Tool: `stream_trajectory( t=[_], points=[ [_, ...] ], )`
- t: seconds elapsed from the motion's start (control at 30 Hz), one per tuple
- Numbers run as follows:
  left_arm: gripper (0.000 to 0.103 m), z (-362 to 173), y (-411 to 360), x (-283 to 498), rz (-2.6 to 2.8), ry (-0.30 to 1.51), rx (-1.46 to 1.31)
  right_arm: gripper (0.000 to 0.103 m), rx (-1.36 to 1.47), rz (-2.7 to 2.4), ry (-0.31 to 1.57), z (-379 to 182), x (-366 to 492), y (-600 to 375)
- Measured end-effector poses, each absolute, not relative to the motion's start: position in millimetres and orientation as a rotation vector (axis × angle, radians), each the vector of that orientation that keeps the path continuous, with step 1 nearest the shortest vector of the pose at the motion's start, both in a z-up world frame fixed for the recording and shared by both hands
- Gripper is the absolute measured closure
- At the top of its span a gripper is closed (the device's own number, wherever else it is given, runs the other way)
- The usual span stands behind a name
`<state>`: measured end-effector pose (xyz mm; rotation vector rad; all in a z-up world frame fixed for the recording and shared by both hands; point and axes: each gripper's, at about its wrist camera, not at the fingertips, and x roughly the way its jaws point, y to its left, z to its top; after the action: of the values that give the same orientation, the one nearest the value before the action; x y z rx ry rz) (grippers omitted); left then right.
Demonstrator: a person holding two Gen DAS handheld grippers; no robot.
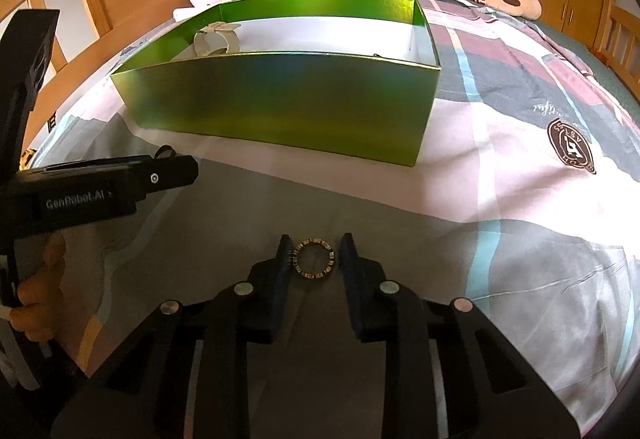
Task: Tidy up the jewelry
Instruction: 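Move the left tool over the black ring while the right tool moves over the gold rhinestone ring, then close the left tool on the black ring while the right tool closes on the gold ring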
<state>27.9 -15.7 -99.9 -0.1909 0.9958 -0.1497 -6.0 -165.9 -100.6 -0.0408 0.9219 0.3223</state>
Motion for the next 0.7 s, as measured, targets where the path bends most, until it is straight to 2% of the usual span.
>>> stream_trajectory(
  t=[0.23,0.4,0.7],
  points=[
    [0.042,-95,-19,25,-0.232,0.983,-0.186,0.072,-0.051,0.332,0.918,-98,-8,-165],
    [0.063,-93,-11,25,-0.262,0.977,-0.209,0.072,-0.068,0.328,0.919,-98,-9,-164],
    [0.065,-98,-3,31,-0.210,0.980,-0.203,0.072,-0.095,0.314,0.921,-100,-9,-158]
  ],
)
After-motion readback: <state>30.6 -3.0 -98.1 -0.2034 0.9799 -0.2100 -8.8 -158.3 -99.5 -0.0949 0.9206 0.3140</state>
